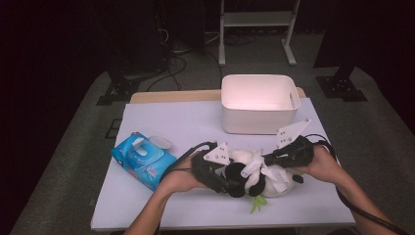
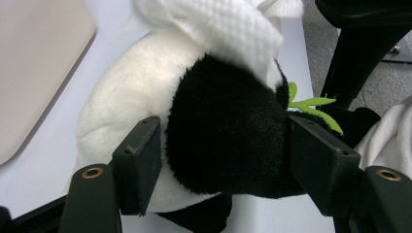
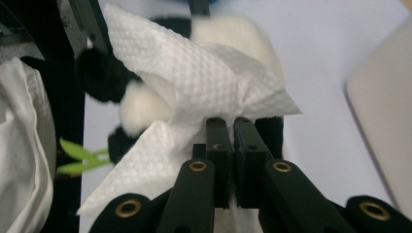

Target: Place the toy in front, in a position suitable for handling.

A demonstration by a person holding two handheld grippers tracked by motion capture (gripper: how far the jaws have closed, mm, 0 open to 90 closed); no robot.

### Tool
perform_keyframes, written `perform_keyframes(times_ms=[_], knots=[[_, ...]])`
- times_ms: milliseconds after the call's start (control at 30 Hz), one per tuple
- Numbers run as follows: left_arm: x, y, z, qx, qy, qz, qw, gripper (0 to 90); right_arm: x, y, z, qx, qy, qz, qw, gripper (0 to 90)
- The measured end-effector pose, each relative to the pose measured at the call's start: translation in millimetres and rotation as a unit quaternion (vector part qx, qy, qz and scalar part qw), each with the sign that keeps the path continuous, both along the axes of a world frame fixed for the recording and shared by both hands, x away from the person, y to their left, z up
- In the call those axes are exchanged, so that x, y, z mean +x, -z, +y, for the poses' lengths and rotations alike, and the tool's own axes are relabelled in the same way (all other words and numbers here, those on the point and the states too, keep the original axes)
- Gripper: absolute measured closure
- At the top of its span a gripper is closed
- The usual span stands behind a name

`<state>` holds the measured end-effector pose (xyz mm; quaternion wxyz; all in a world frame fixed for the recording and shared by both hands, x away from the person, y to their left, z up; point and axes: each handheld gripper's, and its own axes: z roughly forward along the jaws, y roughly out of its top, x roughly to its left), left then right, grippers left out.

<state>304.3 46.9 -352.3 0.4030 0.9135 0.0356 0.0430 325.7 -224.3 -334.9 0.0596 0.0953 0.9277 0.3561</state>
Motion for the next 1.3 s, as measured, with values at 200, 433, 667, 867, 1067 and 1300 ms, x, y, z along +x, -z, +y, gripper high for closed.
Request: perform_keyframes(times_ms=[200,433,667,867,1067,1300], knots=[[-1.7,-18.0,1.8,0.001,-0.004,-0.008,1.0,29.2,-3.4,8.4,4.6,0.013,-0.009,0.004,0.9999,86.2],[6.3,-16.5,-4.7,0.02,-0.013,0.001,0.9997,30.3,-6.6,6.3,10.1,0.008,-0.011,-0.005,0.9999,86.1],[1.3,-13.6,-7.8,0.033,0.004,0.001,0.9995,31.6,-3.8,-4.0,33.0,0.027,-0.036,-0.015,0.9989,86.2],[-0.3,-11.3,-4.8,0.038,-0.002,-0.002,0.9993,32.6,1.3,-7.9,66.0,0.017,-0.063,-0.021,0.9976,86.1],[-0.1,-10.5,-4.7,0.027,-0.003,0.002,0.9996,33.5,0.8,-6.1,40.9,0.021,-0.039,-0.009,0.999,86.1],[-0.9,-21.8,-4.2,0.015,-0.01,-0.009,0.9998,27.8,-2.6,2.6,14.3,0.022,-0.019,0.006,0.9996,86.1]])
